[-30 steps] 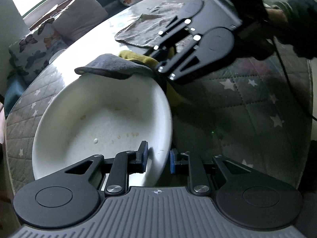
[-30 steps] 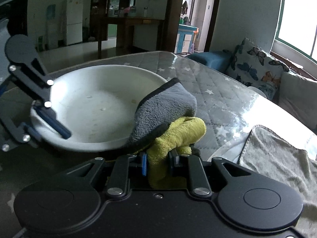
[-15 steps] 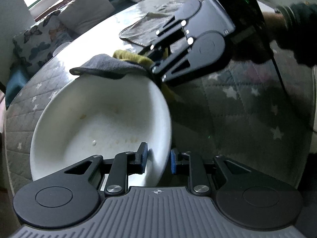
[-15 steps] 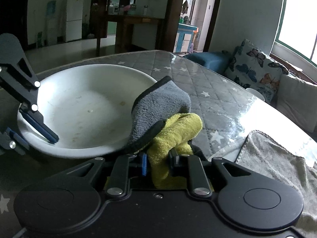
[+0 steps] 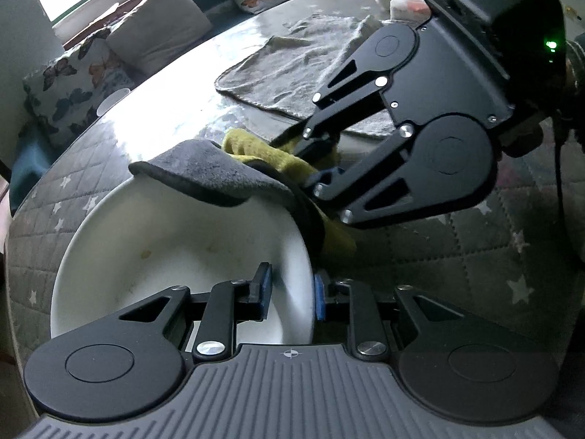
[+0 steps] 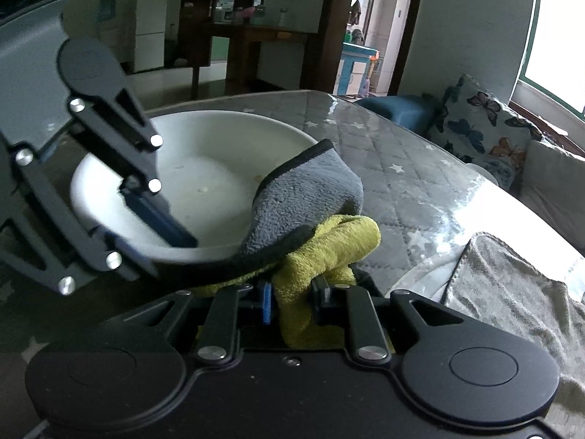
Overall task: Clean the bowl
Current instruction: 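Rub the cloth back and forth along the bowl's inner wall with the right tool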
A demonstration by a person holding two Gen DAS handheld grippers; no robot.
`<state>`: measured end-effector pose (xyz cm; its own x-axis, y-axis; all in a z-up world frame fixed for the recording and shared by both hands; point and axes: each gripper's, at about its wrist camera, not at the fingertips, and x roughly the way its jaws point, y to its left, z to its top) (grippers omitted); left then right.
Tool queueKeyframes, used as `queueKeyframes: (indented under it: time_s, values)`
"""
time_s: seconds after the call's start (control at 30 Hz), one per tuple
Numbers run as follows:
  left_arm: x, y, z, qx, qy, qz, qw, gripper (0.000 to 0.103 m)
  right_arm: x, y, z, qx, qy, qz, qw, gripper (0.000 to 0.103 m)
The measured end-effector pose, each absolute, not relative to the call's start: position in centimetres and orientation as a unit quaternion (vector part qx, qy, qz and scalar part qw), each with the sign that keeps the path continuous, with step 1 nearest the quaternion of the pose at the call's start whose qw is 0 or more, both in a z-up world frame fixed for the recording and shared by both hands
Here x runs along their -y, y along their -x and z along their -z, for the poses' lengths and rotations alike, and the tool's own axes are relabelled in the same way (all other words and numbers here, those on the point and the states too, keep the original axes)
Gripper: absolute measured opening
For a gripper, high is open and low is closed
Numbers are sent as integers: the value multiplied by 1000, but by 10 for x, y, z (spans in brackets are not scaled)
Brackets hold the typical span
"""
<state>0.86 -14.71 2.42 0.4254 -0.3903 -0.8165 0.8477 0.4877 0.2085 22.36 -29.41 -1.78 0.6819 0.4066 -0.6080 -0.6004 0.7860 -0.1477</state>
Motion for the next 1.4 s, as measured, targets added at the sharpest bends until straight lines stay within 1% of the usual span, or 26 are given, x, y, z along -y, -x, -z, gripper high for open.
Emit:
queueKeyframes:
  time_s: [0.8,0.87,0.93,1.4]
  values:
    - [109,13,-22,-358,-320,431,764,21,303,-221,20,-282,191,-293,894,22]
    - [106,13,-22,-359,-320,434,762,21,297,-229,21,-281,191,-293,894,22]
    - [106,14,-22,-359,-320,435,761,21,267,-239,18,-279,192,-291,895,22]
    - [107,15,-22,-368,-317,431,760,22,274,-281,22,-273,189,-274,903,22]
